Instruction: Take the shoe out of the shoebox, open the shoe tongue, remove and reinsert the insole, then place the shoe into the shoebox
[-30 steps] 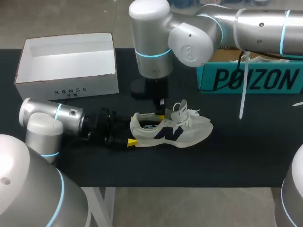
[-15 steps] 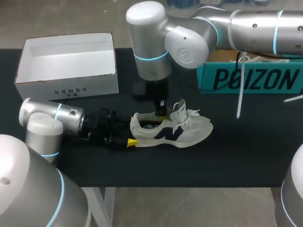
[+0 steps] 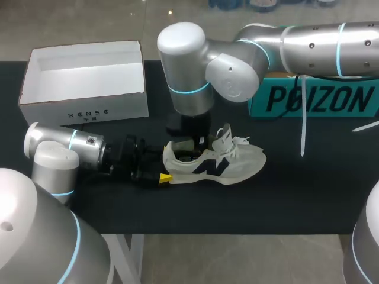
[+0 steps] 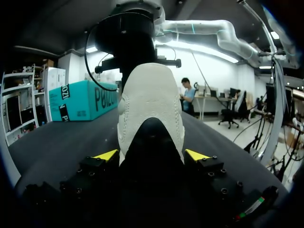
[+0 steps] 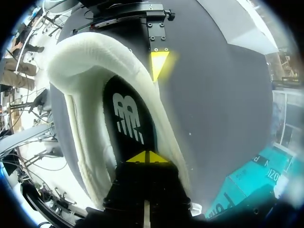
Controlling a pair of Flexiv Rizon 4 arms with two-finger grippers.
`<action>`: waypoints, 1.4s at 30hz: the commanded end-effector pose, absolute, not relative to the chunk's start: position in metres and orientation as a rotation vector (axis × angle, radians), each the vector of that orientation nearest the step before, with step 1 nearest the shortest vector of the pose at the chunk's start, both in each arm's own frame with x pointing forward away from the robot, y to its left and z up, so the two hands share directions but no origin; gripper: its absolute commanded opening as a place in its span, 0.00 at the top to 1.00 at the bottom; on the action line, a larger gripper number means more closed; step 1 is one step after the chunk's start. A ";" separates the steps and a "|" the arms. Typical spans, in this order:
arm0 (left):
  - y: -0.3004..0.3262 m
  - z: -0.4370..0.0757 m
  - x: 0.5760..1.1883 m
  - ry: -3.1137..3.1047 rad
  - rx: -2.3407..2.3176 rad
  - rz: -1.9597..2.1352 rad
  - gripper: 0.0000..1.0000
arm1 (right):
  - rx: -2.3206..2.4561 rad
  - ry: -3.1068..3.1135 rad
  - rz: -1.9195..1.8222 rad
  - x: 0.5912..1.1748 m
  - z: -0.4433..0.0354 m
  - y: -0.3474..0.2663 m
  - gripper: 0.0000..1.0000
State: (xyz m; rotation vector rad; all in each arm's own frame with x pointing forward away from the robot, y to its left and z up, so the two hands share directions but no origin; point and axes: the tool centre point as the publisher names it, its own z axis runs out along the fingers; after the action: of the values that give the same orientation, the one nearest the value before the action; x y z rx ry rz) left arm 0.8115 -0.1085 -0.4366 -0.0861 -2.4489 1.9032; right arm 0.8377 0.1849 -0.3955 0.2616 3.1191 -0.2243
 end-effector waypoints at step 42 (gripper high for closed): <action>-0.109 -0.441 0.811 -2.450 -0.085 1.906 1.00 | 0.261 3.220 -0.350 0.823 -0.478 0.187 0.64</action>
State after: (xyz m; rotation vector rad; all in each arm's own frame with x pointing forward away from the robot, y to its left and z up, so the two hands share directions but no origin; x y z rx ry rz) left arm 0.8121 -0.1085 -0.4372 -0.0850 -2.4502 1.9033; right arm 0.8285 0.1807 -0.4180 0.2585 3.1956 -0.3292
